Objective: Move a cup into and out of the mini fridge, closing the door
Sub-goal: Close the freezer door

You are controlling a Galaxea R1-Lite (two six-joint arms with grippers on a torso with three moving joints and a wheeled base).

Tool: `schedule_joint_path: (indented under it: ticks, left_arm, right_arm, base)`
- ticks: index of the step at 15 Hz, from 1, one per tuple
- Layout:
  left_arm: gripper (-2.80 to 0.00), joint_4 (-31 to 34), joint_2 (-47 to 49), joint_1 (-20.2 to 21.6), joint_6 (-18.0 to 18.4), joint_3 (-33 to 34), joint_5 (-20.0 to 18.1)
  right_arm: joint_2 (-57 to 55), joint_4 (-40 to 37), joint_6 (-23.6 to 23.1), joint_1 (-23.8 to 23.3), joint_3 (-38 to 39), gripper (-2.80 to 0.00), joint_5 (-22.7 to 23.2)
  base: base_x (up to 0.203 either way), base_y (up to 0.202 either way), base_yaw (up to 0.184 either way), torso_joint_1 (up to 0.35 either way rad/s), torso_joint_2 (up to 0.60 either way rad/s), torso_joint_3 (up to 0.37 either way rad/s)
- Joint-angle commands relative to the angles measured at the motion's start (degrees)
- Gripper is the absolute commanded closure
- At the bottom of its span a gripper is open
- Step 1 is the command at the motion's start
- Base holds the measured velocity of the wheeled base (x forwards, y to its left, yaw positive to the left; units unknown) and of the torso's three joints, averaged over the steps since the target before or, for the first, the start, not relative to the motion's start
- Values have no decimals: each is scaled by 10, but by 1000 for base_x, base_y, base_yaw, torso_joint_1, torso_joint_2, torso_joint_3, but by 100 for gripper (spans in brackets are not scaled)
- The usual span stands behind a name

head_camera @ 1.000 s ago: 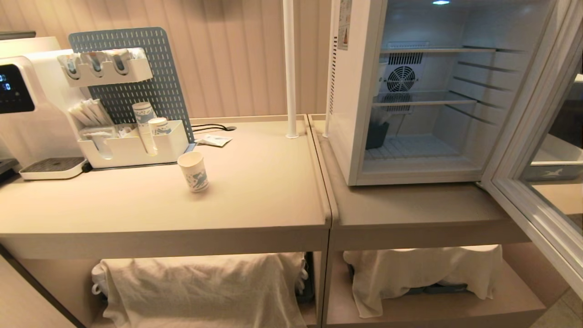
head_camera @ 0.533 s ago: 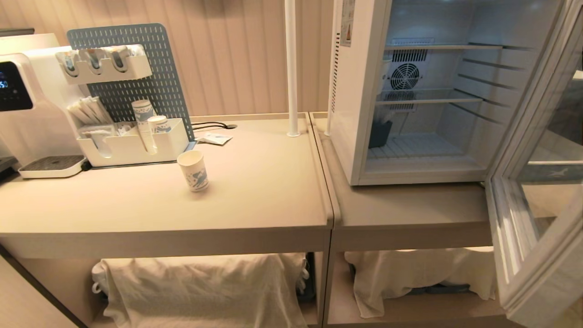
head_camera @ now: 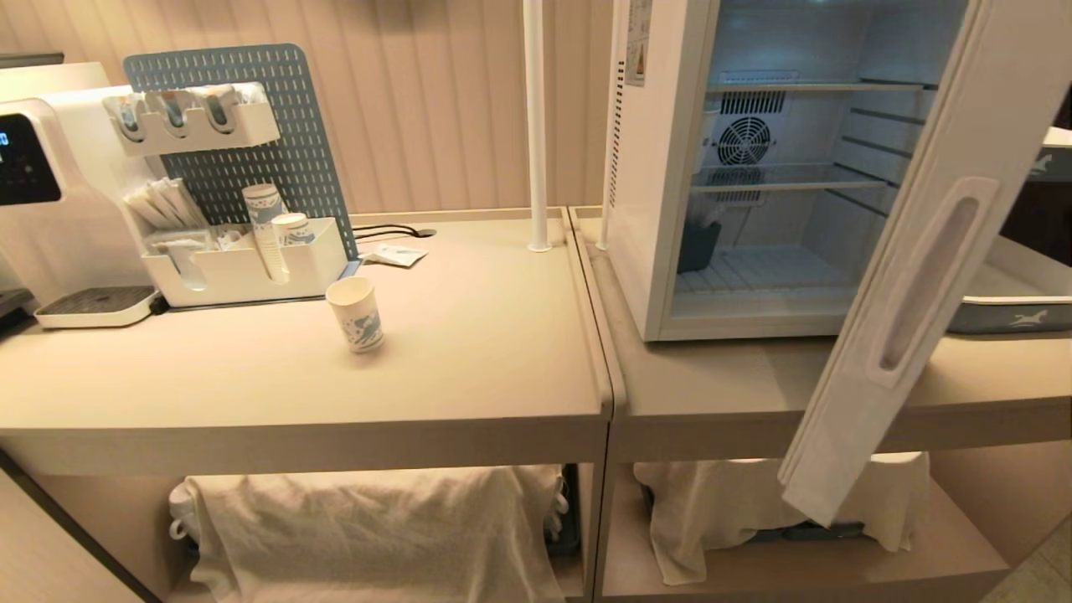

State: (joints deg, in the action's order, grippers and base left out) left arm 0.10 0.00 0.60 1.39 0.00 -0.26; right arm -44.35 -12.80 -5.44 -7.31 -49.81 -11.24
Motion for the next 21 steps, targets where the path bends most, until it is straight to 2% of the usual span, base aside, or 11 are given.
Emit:
schedule_joint_path:
  ticks: [1,5,7,10,16,21]
  left_arm:
    - [0,0,0,0,0,0,0]
    - [0,0,0,0,0,0,0]
    - [0,0,0,0,0,0,0]
    - [0,0,0,0,0,0,0]
    - [0,0,0,0,0,0,0]
    - [0,0,0,0,0,0,0]
  right_arm:
    - [-53,20,13,14,-1,0,11]
    - [-136,96,25,36,-14,0,18]
    - [-190,130,50,61,-38,0,21]
    - [-277,183,61,84,-76,0,21]
    - [-450,270,62,130,-190,0,20]
    - [-569,310,57,160,-296,0,12]
  base:
    - [0,0,0,0,0,0]
    - [0,0,0,0,0,0]
    - [0,0,0,0,0,0]
    - [0,0,0,0,0,0]
    - [0,0,0,0,0,0]
    - [0,0,0,0,0,0]
